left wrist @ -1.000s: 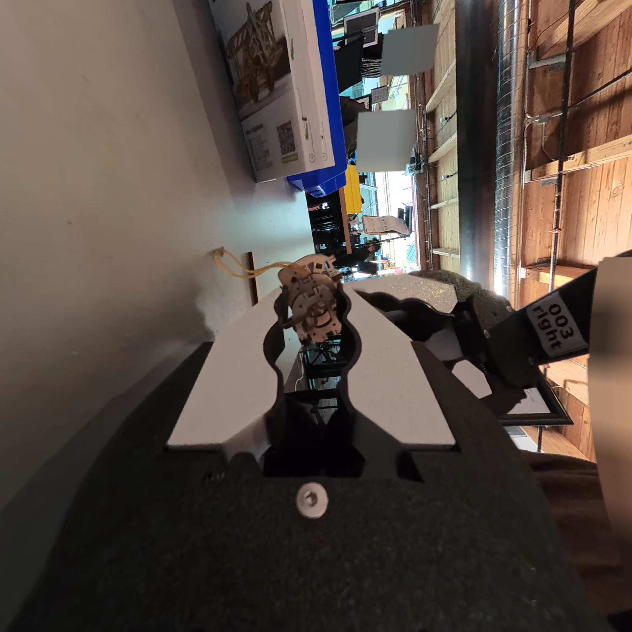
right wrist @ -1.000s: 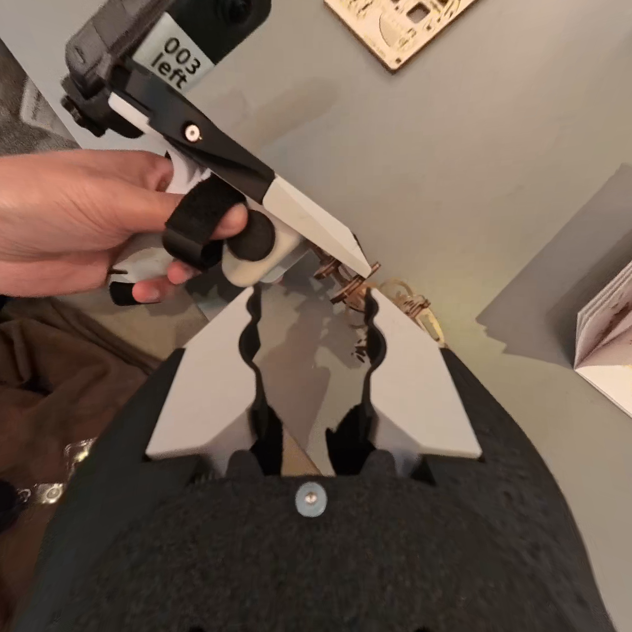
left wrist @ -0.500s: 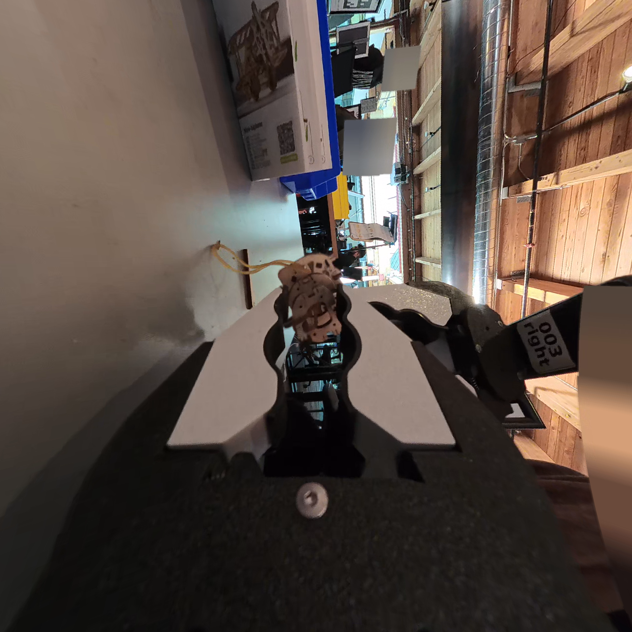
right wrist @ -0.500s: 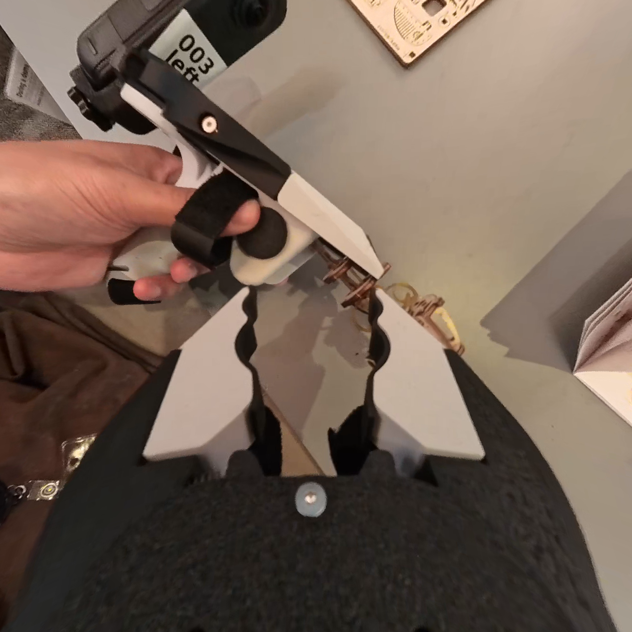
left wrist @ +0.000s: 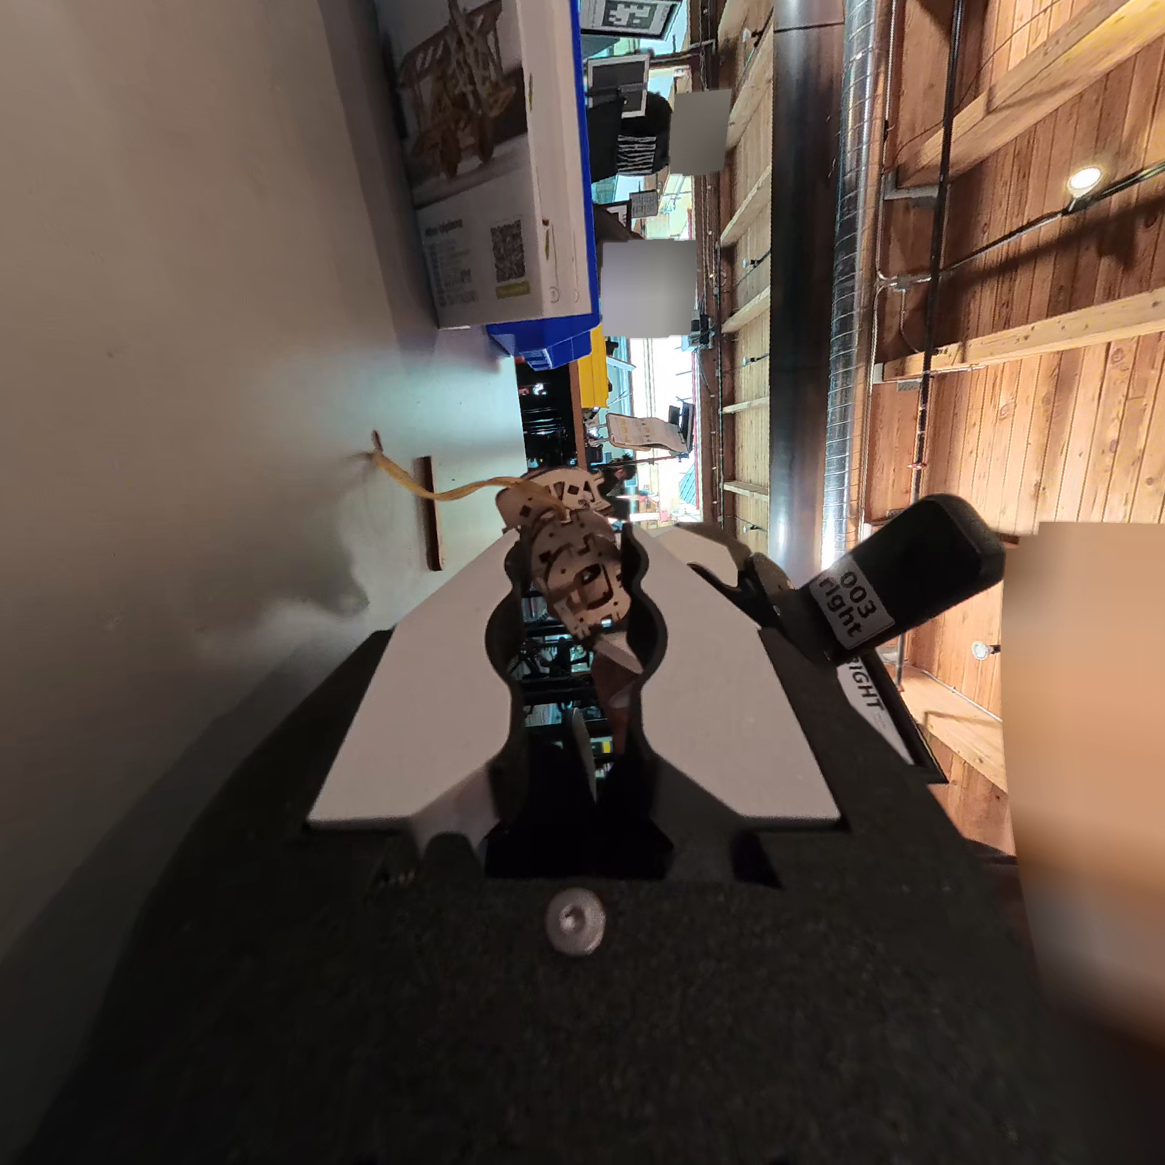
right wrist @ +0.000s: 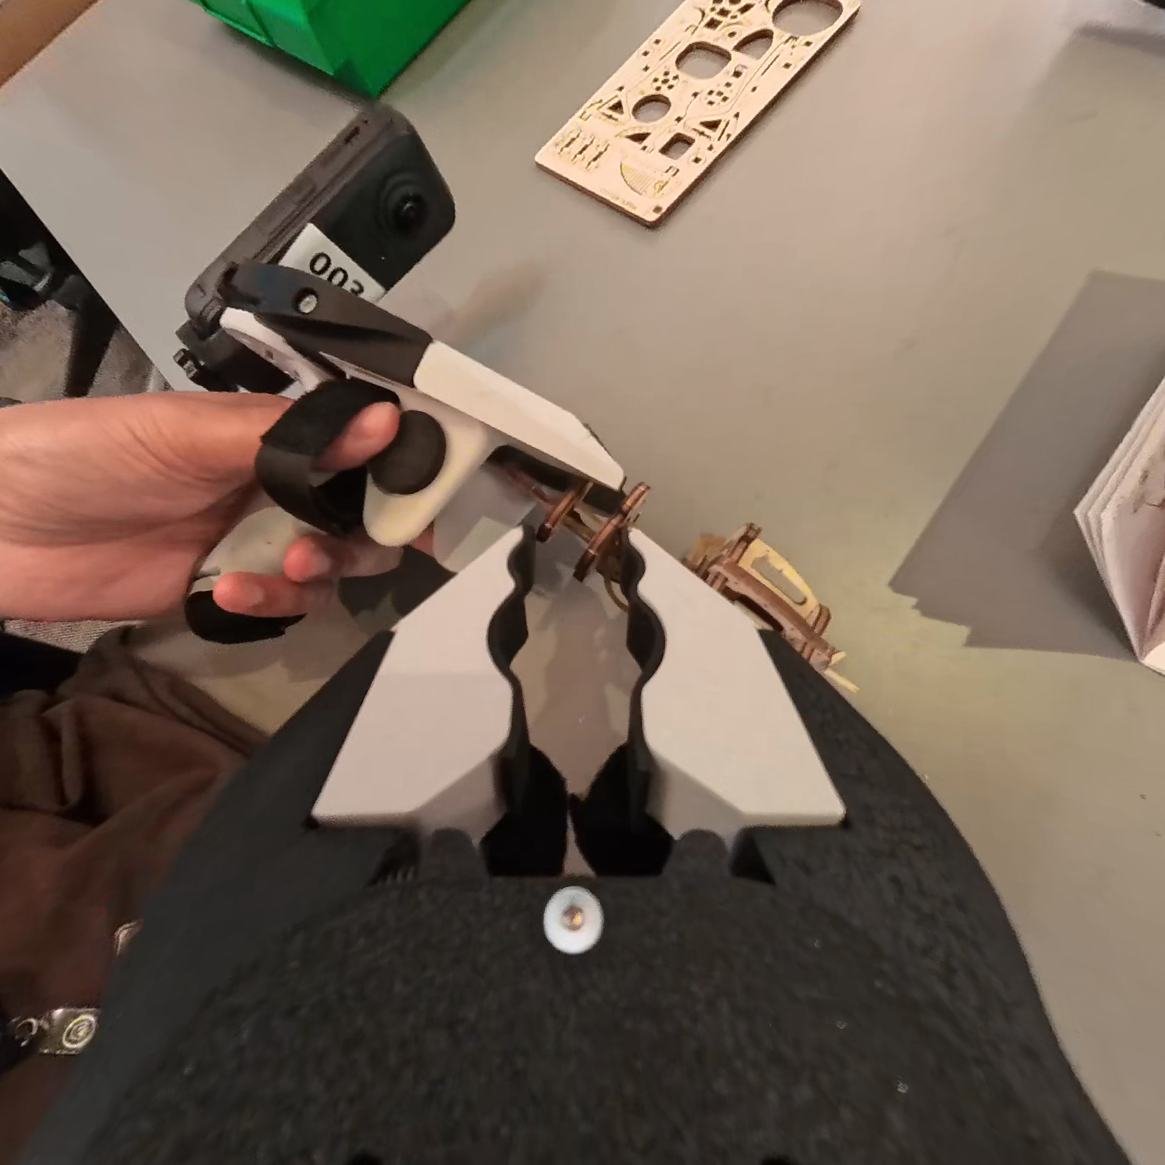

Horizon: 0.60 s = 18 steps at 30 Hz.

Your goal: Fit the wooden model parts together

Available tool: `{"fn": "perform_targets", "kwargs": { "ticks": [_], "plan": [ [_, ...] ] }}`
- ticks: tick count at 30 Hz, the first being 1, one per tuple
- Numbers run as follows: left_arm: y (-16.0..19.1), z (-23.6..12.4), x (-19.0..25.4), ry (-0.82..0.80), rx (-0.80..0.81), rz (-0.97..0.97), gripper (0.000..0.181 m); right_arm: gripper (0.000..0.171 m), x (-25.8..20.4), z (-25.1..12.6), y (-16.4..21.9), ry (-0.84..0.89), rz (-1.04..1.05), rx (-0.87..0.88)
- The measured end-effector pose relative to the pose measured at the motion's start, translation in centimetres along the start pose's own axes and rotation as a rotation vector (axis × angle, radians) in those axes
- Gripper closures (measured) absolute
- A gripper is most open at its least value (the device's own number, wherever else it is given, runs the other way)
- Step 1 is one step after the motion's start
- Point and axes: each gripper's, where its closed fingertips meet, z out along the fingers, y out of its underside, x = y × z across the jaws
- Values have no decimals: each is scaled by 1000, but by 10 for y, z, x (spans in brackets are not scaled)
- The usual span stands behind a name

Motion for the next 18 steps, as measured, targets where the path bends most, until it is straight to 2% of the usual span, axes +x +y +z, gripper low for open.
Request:
{"fn": "perform_targets", "kwargs": {
  "ticks": [6,7,10,14,18],
  "plan": [
    [-3,-1,6,15,4,34,154,147,0,-3,-3,-75,23,63],
    [-5,-2,8,27,10,37,160,147,0,-4,-3,-92,23,74],
    [-12,-12,13,25,22,80,155,147,6,-8,-2,-98,12,101],
    [-24,-30,21,-29,27,246,155,147,1,-18,-8,-179,0,173],
    [-15,-32,33,-110,-117,531,154,147,-7,-31,-17,-286,33,231]
  ]
}}
